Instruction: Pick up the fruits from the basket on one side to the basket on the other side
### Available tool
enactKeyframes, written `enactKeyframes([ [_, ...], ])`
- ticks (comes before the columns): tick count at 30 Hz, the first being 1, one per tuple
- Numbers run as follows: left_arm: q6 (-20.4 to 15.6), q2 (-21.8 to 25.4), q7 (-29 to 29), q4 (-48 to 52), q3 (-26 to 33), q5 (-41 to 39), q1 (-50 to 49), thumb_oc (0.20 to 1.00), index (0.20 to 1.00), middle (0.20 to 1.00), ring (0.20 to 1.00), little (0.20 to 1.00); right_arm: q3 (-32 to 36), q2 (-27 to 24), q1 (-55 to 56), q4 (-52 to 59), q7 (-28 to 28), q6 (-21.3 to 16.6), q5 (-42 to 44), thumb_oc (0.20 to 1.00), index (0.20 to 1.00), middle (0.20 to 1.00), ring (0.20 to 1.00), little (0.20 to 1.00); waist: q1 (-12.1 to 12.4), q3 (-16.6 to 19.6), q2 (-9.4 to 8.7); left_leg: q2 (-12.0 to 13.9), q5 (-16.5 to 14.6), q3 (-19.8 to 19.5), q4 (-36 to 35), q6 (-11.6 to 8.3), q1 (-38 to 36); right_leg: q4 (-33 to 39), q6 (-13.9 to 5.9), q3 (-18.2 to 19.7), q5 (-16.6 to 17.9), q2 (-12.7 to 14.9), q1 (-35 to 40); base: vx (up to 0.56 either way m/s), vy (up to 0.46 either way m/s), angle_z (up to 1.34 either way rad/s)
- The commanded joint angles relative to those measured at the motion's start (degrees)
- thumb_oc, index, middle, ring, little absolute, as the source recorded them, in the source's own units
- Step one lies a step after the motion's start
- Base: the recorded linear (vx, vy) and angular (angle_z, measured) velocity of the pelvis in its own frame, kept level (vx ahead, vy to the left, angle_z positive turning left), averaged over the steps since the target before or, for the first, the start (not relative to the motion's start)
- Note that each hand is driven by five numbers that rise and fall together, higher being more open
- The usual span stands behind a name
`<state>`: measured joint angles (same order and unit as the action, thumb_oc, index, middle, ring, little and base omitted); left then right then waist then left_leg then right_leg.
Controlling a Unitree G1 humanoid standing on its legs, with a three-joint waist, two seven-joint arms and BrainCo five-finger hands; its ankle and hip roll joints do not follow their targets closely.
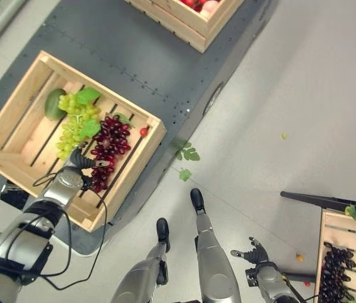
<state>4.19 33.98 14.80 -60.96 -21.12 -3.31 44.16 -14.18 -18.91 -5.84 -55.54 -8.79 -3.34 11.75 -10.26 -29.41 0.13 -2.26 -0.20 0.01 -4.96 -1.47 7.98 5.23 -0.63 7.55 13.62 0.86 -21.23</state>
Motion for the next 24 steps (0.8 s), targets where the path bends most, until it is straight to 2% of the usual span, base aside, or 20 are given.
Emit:
enactKeyframes([
  [1,-0.53,3.68,4.05,-2.69,2.63,-2.33,2.86,1.000,1.000,1.000,1.000,1.000,-0.99,-0.07,2.65,-0.19,-1.39,-1.02,2.00,1.000,1.000,1.000,1.000,1.000,0.92,1.37,-1.85,-2.44,1.22,-2.48,0.73,0.37,4.97,-1.21,-7.79,0.29,-3.00,0.95,-1.73,0.00,0.000,0.00],
  [10,-1.18,4.05,3.50,-0.28,7.17,-7.17,-3.41,1.000,1.000,1.000,1.000,1.000,-1.05,0.46,1.65,-1.26,-1.48,-0.71,2.06,1.000,1.000,1.000,1.000,1.000,2.18,1.31,-2.13,-2.38,1.20,-3.17,0.82,0.32,5.18,-1.19,-7.69,-0.30,-3.06,1.10,-1.64,0.00,0.000,0.00],
  [16,-1.17,3.49,2.21,0.42,7.43,-8.39,-4.82,1.000,1.000,1.000,1.000,1.000,-1.35,0.44,0.47,-1.28,-1.44,-0.23,1.69,1.000,1.000,1.000,1.000,1.000,2.56,0.96,-2.72,-2.19,1.30,-3.55,0.79,0.25,5.16,-1.13,-7.66,-0.88,-3.05,1.19,-1.35,0.00,-0.002,0.01],
  [24,-2.03,-0.88,-0.17,5.41,6.35,-10.38,-7.22,1.000,1.000,1.000,1.000,1.000,-0.85,0.36,-0.65,-1.12,-1.73,0.09,1.70,1.000,1.000,1.000,1.000,1.000,2.92,0.48,-3.65,-2.10,1.67,-3.86,0.65,0.17,5.90,-1.05,-7.46,-1.14,-2.82,1.33,-1.84,-0.01,-0.002,0.03],
])
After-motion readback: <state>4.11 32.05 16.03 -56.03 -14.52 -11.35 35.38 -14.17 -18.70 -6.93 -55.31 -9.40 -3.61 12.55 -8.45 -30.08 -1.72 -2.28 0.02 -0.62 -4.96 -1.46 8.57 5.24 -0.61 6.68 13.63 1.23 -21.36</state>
